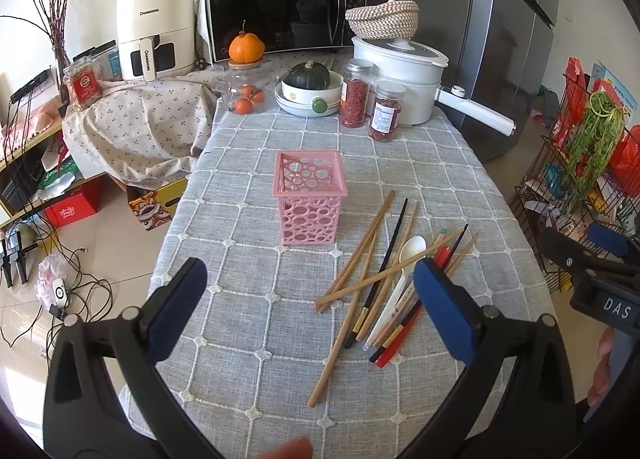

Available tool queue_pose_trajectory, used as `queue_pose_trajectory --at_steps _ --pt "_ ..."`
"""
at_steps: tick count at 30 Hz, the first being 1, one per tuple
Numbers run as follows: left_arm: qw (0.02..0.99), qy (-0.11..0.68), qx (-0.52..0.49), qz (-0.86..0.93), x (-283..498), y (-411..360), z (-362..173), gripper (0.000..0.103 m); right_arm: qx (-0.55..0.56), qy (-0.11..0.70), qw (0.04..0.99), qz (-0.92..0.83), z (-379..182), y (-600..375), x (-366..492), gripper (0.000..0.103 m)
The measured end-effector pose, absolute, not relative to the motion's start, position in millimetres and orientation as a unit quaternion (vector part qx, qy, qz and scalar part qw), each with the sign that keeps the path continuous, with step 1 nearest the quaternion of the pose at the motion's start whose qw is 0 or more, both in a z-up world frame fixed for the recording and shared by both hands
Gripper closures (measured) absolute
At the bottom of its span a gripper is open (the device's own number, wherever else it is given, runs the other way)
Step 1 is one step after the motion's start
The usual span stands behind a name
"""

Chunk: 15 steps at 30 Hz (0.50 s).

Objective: Organize utensils

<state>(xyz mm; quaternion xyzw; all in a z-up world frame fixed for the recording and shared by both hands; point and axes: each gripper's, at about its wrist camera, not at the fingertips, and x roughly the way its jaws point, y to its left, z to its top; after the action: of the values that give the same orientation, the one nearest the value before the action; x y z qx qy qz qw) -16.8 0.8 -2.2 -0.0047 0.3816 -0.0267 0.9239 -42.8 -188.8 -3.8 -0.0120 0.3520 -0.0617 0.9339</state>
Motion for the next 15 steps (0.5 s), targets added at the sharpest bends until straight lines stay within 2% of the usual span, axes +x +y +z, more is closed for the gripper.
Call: queue_pose_trajectory --at_steps 15 --pt "0.927 0.374 0.004 -0.031 -19.9 -5.2 1.5 0.0 -0.008 0.357 0.932 -0.066 -8.2 -192.4 -41.0 0.0"
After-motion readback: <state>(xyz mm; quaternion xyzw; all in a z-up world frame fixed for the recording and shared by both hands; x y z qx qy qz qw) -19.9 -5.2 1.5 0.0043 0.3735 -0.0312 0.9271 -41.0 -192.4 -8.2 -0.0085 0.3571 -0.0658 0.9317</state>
